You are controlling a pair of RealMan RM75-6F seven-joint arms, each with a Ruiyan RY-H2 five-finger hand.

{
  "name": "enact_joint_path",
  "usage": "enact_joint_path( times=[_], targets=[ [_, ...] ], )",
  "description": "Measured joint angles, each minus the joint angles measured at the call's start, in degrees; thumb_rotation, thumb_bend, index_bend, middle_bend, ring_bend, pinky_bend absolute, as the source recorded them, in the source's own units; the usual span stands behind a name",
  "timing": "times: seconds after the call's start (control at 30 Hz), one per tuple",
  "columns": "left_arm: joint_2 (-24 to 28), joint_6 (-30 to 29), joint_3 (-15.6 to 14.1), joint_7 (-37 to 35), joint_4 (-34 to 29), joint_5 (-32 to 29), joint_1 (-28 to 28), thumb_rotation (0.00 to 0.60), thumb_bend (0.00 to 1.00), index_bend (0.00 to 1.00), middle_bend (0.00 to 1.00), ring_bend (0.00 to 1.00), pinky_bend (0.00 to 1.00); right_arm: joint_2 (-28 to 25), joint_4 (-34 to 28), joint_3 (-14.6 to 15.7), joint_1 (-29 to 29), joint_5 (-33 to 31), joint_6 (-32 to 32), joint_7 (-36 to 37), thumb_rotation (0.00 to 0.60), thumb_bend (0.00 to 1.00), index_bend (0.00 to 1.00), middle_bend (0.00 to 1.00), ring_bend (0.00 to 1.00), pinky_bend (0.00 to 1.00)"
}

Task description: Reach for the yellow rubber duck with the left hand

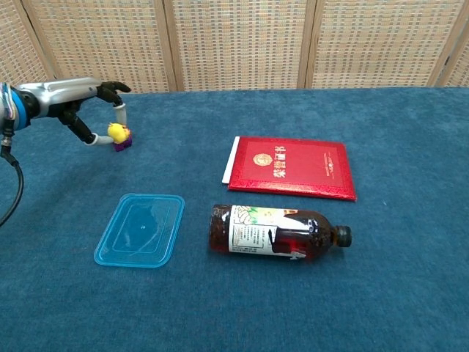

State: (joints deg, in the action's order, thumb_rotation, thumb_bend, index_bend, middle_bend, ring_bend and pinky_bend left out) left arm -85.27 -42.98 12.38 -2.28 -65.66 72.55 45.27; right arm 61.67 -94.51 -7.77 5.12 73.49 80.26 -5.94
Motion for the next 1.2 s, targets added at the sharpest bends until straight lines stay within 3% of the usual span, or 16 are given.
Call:
enact_joint_path(
  times=[0.17,0.43,0.63,0.87,1.1,1.2],
  targets=[
    [-0.8,0.0,-0.3,10.2,-4.6,-4.0,1.3,0.6,0.36,0.55,0.0,0.0,0.0,-0.4,0.3,0.1,-0.2,0.0,-0.1,1.4,0.6,0.0,0.09,0.0,0.0,0.0],
    [-6.1,0.6,-1.1,20.0,-3.8,-11.7,4.0,0.6,0.37,0.55,0.0,0.0,0.0,-1.2,0.4,0.0,-0.6,-0.4,-0.3,3.4,0.6,0.0,0.09,0.0,0.0,0.0],
    [-9.4,1.9,-1.6,21.4,-0.5,-14.8,5.4,0.6,0.37,0.54,0.0,0.0,0.0,-1.6,0.4,-0.2,-0.8,-0.4,-0.2,4.1,0.6,0.0,0.09,0.0,0.0,0.0],
    [-9.1,1.7,-2.3,22.1,-0.1,-15.9,5.4,0.6,0.37,0.54,0.0,0.0,0.0,-1.6,0.3,-0.2,-0.7,-0.2,-0.1,4.0,0.6,0.0,0.09,0.0,0.0,0.0],
    [-9.0,2.1,-3.0,21.4,0.2,-15.9,5.2,0.6,0.36,0.49,0.0,0.0,0.0,-1.5,-0.1,0.0,-0.6,0.1,-0.1,3.4,0.6,0.0,0.09,0.0,0.0,0.0],
    [-9.2,2.3,-3.0,20.6,0.6,-15.6,5.2,0.6,0.33,0.4,0.0,0.0,0.0,-1.4,-0.2,0.1,-0.6,0.2,-0.1,3.3,0.6,0.0,0.09,0.0,0.0,0.0]
  ],
)
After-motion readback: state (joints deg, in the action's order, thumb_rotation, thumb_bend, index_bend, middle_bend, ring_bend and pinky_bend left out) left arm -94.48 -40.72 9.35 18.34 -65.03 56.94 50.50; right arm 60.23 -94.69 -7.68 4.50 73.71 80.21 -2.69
